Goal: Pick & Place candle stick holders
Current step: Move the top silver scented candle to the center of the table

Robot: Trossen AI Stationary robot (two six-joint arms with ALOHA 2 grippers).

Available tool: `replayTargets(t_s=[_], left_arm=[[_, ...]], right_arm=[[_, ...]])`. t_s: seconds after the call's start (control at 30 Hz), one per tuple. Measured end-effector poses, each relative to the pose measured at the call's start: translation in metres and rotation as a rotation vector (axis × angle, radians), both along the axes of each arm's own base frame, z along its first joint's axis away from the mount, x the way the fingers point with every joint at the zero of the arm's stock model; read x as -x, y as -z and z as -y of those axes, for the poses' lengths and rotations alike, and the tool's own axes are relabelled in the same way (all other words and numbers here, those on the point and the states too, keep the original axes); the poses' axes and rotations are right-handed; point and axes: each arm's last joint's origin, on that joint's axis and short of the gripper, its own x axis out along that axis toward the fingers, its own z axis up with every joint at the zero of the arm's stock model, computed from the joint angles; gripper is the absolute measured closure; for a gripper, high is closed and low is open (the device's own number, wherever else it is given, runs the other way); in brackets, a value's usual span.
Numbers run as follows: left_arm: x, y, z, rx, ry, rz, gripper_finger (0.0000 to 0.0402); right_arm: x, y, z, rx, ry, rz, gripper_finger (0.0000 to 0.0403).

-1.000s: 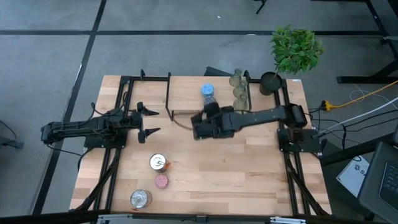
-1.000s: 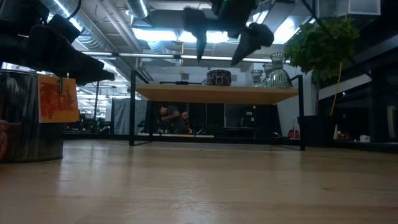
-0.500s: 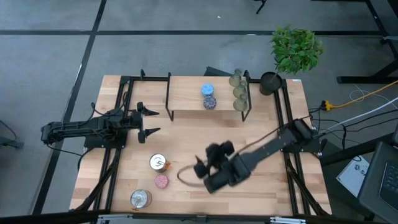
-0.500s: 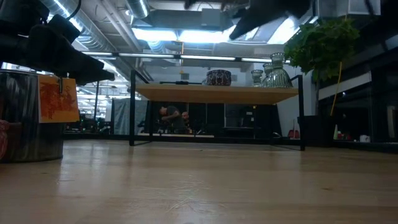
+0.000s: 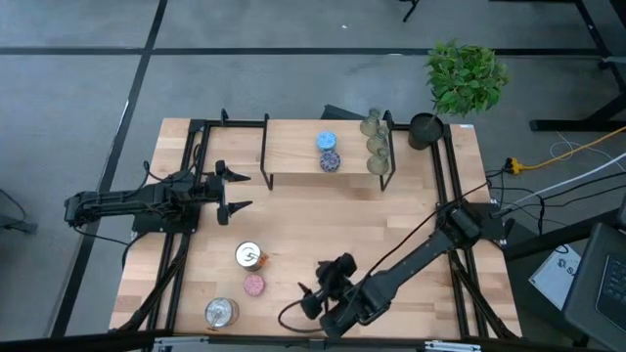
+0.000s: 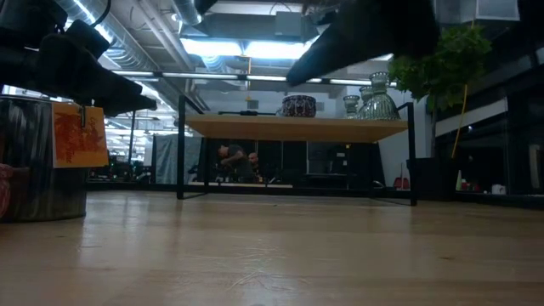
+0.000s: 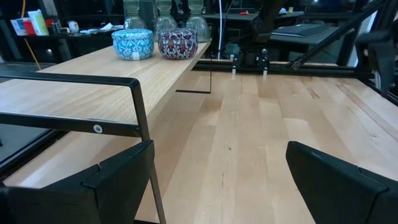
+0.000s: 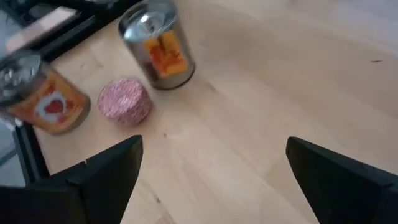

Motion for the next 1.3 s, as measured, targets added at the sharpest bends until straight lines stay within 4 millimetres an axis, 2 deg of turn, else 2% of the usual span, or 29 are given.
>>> replayTargets(t_s=[0.2,0.37,0.5,0.87,1.07,1.3], left_arm=[[0.0,0.0,0.0,0.0,0.0,0.0,0.0038],[0.0,0.0,0.0,0.0,0.0,0.001,0.0038],[0.0,0.0,0.0,0.0,0.0,0.0,0.0038],[0.0,0.0,0.0,0.0,0.0,0.001,0.0038],[0.0,0.0,0.0,0.0,0.0,0.0,0.0038],[0.0,0.0,0.0,0.0,0.0,0.001,0.0038]], right_arm=[[-0.027,0.017,0.0,0.039,-0.154,0.0,0.0005],[-0.054,0.026,-0.002,0.055,-0.388,0.072,0.0005],[-0.066,0.037,-0.003,0.135,-0.522,0.098,0.0005],[-0.084,0.07,0.02,0.254,-0.547,0.01,0.0005],[-0.091,0.072,0.032,0.159,-0.569,0.01,0.0005],[-0.092,0.073,0.032,0.107,-0.618,0.004,0.0005]])
